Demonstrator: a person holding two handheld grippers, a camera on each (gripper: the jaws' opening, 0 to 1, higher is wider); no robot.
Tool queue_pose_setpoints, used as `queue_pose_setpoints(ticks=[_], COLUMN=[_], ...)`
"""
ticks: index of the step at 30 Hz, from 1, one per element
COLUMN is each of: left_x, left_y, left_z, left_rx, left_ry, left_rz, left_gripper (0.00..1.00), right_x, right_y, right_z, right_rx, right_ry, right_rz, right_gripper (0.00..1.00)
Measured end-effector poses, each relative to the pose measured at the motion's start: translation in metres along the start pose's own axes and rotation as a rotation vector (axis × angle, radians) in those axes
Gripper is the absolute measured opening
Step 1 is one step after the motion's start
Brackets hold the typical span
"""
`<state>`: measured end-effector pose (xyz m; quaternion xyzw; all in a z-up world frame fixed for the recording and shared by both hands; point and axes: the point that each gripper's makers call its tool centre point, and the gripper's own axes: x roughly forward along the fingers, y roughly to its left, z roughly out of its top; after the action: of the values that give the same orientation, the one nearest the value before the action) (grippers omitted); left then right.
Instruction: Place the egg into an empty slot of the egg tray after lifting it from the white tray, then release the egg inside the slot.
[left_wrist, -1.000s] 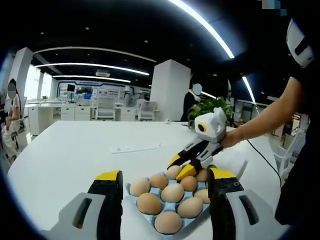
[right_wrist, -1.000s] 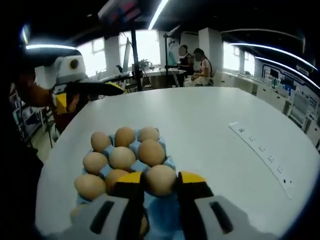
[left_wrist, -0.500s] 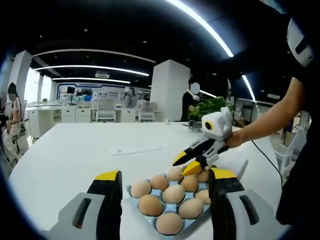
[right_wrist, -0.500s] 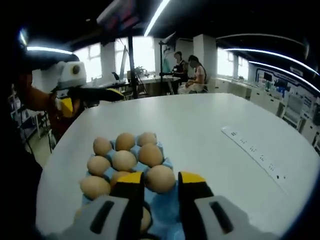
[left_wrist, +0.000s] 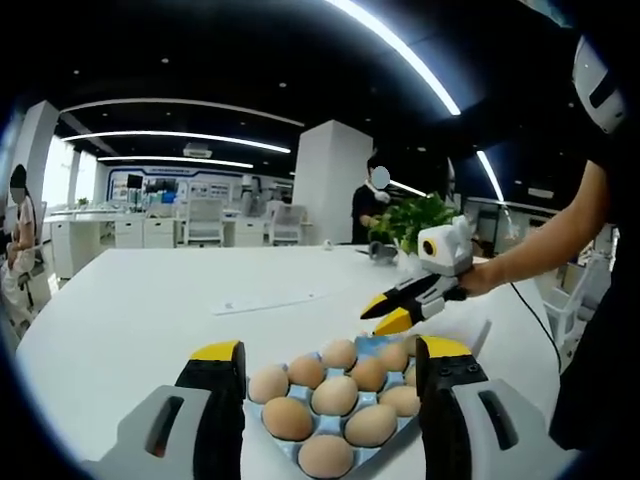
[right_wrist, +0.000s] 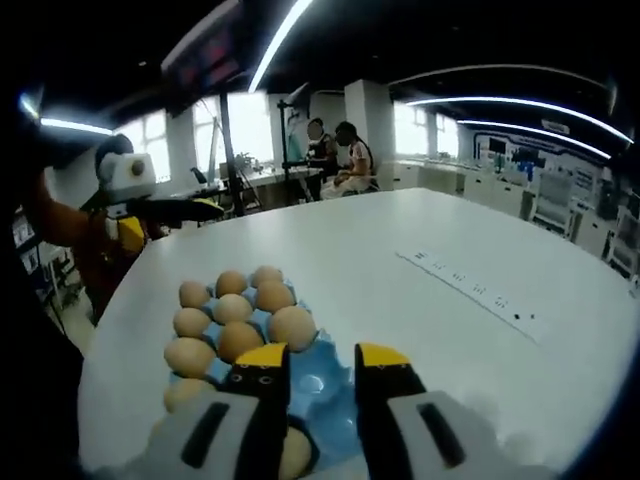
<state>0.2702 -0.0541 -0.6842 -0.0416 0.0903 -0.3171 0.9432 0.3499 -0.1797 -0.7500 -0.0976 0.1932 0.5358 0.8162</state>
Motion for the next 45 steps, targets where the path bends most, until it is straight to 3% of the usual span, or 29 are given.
queue_pose_setpoints(ticks=[8,14,21,24,29,36,45], left_x=[0.001,0.002,0.003,0.003,0.004,0.004,0.003], left_y=[-0.001,-0.002,-0.003,-0.004,-0.005,-0.005,-0.005], left_z=[-0.001,0.000,0.001,0.000,-0.001,-0.001,-0.002], left_rx=[-0.003,-0.007,-0.012,-0.013,-0.013,-0.014,-0.012], left_ry=[0.003,0.000,-0.004,-0.002,0.000,0.005,0.010], left_rz=[-0.008,-0.010,-0.014,-0.019,-0.021,-0.024,-0.019], left_gripper=[0.70,0.69,0.69,0.69,0.69,0.67,0.67], right_x=[-0.030,-0.072,-0.121,-0.140,-0.165,-0.188,-0.195], right_y=[-0.022,-0.054,-0.089,-0.100,-0.111,-0.123,-0.129], right_z=[-0.018,-0.041,-0.057,-0.058,-0.070,-0.079,-0.094], right_rx=[0.018,0.050,0.136,0.179,0.204,0.185,0.211], right_ry=[0.025,0.050,0.025,-0.016,-0.006,0.011,0.043], right_rz=[-0.080,-0.214,-0.365,-0.428,-0.502,-0.593,-0.623], right_gripper=[0.25,0.25,0.25,0.26,0.26,0.27,0.27])
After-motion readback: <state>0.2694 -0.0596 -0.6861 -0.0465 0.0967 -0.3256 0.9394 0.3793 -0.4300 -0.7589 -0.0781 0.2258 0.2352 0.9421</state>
